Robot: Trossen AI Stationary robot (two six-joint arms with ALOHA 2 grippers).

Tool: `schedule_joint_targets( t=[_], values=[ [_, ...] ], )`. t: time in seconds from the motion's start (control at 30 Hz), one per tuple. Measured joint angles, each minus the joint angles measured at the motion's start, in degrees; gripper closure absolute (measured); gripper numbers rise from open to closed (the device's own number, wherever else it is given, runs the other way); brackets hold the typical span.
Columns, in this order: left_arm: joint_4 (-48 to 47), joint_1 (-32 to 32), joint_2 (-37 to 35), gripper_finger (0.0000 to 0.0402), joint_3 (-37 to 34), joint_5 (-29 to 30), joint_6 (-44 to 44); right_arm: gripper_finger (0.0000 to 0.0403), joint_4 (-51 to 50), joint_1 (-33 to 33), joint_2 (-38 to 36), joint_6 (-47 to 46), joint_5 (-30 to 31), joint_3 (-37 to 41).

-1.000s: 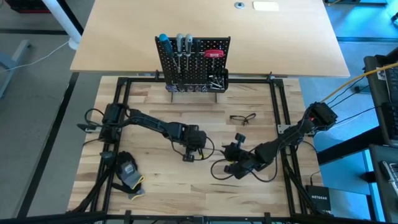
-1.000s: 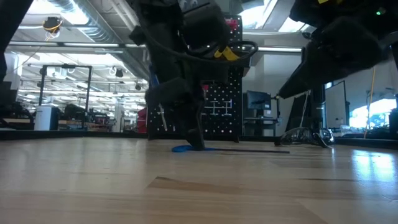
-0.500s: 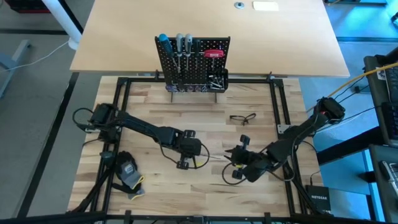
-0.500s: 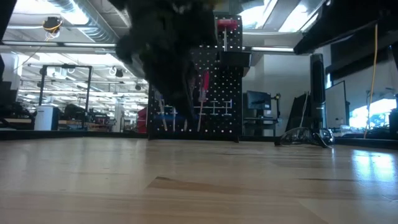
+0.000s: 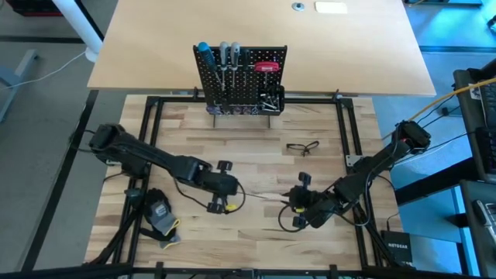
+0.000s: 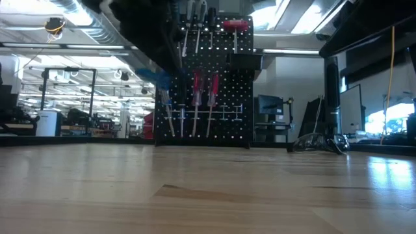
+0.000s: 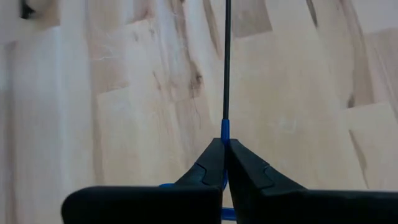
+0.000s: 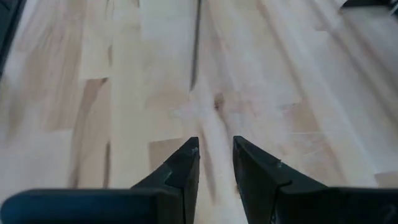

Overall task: Hang tools onto peg board
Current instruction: Hang the blue pick tool on the peg board

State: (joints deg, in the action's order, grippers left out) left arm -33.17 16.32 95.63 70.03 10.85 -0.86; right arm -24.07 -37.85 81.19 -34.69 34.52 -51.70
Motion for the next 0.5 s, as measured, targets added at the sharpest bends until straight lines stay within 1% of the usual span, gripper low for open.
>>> schedule_joint_targets(
  t=[0.07,0.2,0.3,0.33,0.43,0.5],
  values=[
    [1.4,0.3,-2.8,0.0401,-2.4,1.0,-0.8,0.0304,0.0,0.0,0.0,-1.5,-1.2,0.0],
    [6.0,0.6,-8.2,0.0401,-7.6,1.7,-3.0,0.0304,0.5,0.0,0.7,-5.6,-0.5,0.0],
    [10.4,1.0,-11.8,0.0402,-10.9,1.9,-3.2,0.0304,1.8,0.0,1.9,-5.4,-0.2,0.0],
    [12.0,1.0,-12.9,0.0402,-11.9,1.8,-3.2,0.0304,2.7,0.1,2.4,-4.9,0.5,0.0],
    [17.7,1.3,-15.5,0.0401,-14.8,1.8,-2.6,0.0304,7.7,1.3,4.5,-2.8,6.0,0.0],
    [21.1,1.3,-16.8,0.0401,-16.4,1.9,-1.7,0.0304,12.6,2.5,6.1,1.2,8.3,0.0]
  ],
)
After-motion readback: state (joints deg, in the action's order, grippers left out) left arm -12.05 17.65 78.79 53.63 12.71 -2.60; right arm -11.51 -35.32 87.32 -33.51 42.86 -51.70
